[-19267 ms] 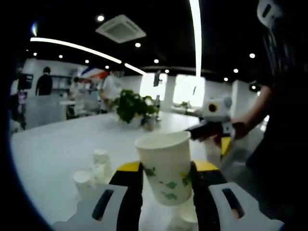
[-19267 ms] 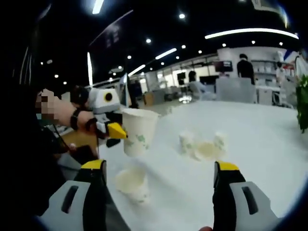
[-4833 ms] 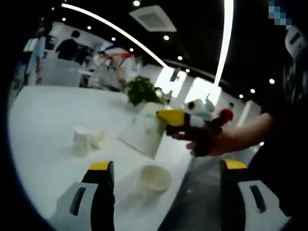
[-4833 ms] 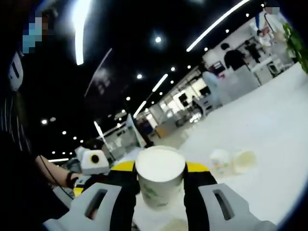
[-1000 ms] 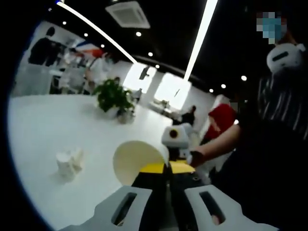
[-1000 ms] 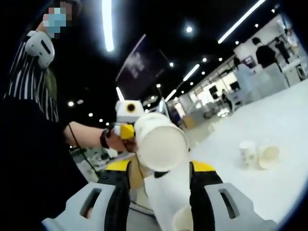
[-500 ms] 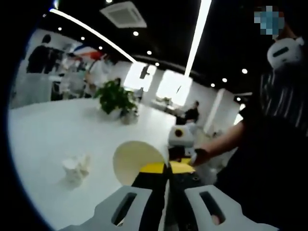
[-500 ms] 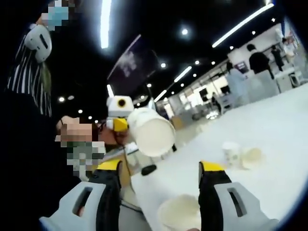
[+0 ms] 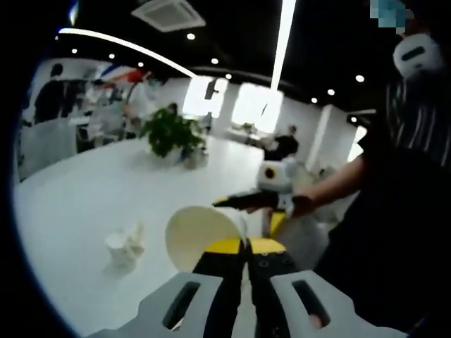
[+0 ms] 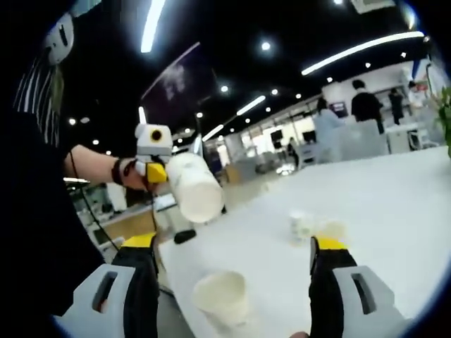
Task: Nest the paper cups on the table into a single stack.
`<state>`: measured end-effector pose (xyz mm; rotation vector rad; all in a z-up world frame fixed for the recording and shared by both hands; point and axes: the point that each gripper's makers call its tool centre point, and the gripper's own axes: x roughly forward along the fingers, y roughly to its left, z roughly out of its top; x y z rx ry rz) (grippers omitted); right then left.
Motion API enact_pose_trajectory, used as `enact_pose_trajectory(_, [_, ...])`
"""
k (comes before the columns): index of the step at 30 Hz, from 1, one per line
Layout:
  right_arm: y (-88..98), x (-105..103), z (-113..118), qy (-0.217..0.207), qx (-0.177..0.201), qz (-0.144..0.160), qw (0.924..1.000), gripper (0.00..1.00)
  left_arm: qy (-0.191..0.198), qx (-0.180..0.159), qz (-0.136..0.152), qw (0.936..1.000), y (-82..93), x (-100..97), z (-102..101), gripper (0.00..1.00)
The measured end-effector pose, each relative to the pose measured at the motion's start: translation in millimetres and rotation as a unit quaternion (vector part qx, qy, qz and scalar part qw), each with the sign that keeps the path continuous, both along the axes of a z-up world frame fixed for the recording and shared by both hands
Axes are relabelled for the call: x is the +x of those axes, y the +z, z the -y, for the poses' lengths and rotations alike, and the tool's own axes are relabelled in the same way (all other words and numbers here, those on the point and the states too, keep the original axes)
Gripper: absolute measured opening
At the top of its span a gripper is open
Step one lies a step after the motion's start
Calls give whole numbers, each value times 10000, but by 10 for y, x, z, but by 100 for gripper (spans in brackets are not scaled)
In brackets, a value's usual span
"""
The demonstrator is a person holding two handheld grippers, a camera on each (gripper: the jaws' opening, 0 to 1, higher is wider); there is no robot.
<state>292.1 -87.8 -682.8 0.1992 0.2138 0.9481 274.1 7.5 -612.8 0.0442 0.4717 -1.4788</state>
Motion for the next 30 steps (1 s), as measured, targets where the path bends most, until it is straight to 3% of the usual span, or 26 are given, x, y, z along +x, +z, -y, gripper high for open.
enact_pose_trajectory(2, [-8,4,8,-33,-41,12,10000,100,-88,154,94,9998,-15,1,6,0])
enact_pose_trajectory(12, [-88,-81,35,40,-307,150,9994,100,-650,769,493,9937,-67,-66,112,0])
enact_pose_trajectory(23, [-165,-85,93,-123,-85,-26,9999,100,-1039,1311,823,9825,-203,-101,209,0])
enact_pose_trajectory(25, [-187,-90,85,-110,-95,-67,9999,100,-1262,1650,983,9732,-293,-132,199,0])
enact_pose_trajectory(28, [-201,-96,73,-74,-106,-112,9999,100,-1560,1874,1328,9607,-368,-180,219,0])
enact_pose_trajectory(30, [-195,-89,71,-70,-100,-108,9999,100,-1646,1921,1333,9583,-403,-223,255,0])
